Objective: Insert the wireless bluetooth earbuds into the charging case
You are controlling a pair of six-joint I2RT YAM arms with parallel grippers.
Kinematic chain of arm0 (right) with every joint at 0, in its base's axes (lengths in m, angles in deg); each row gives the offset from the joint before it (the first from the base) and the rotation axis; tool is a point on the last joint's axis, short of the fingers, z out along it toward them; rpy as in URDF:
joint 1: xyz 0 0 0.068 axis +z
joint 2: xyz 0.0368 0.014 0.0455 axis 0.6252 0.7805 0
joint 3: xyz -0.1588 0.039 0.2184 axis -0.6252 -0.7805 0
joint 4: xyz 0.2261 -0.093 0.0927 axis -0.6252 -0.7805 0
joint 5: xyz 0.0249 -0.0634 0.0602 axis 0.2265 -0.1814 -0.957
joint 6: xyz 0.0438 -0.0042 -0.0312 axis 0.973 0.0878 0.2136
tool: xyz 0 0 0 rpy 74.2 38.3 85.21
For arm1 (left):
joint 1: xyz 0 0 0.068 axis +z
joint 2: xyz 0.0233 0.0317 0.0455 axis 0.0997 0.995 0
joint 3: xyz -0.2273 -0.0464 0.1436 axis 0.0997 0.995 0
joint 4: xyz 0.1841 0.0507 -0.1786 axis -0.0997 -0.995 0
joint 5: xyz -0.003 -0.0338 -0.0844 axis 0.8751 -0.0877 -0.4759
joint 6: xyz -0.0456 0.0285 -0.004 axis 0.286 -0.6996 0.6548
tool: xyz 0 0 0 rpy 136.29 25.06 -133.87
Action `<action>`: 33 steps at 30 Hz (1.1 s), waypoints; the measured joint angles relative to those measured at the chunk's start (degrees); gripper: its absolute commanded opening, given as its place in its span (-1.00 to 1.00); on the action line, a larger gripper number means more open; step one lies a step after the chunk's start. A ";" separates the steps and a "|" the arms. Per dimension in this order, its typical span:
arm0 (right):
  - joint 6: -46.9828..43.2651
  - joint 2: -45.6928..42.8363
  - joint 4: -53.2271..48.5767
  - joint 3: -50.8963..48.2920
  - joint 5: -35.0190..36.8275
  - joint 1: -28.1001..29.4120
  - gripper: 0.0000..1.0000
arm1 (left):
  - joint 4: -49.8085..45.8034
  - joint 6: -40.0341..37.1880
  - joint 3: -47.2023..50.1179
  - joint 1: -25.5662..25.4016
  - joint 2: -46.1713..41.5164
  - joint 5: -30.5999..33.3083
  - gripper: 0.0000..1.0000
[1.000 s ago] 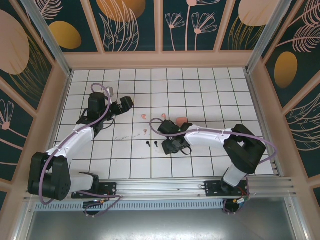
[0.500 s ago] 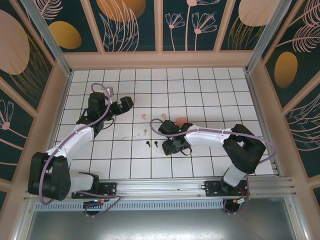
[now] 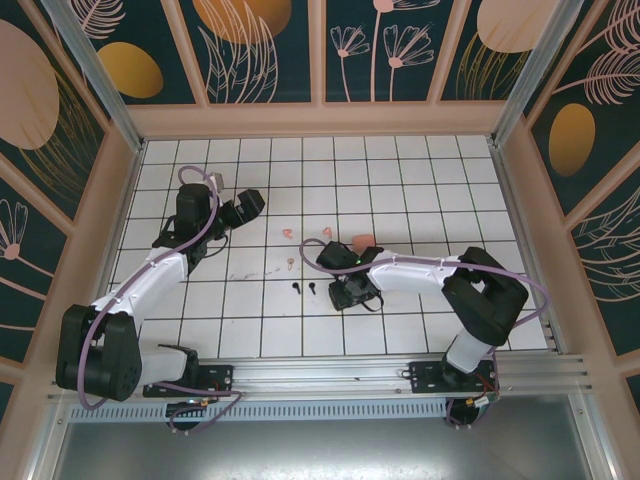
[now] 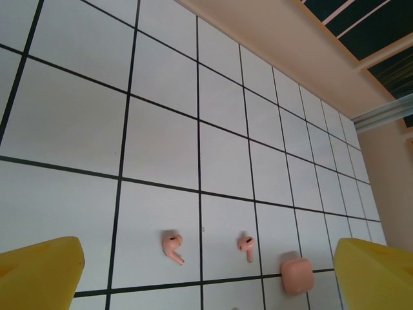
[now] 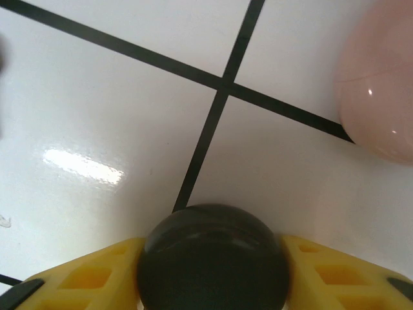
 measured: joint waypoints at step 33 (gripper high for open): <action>48.48 -0.50 23.58 20.96 -13.14 -19.30 -0.32 | 41.22 5.70 14.97 -9.88 3.52 -5.95 0.45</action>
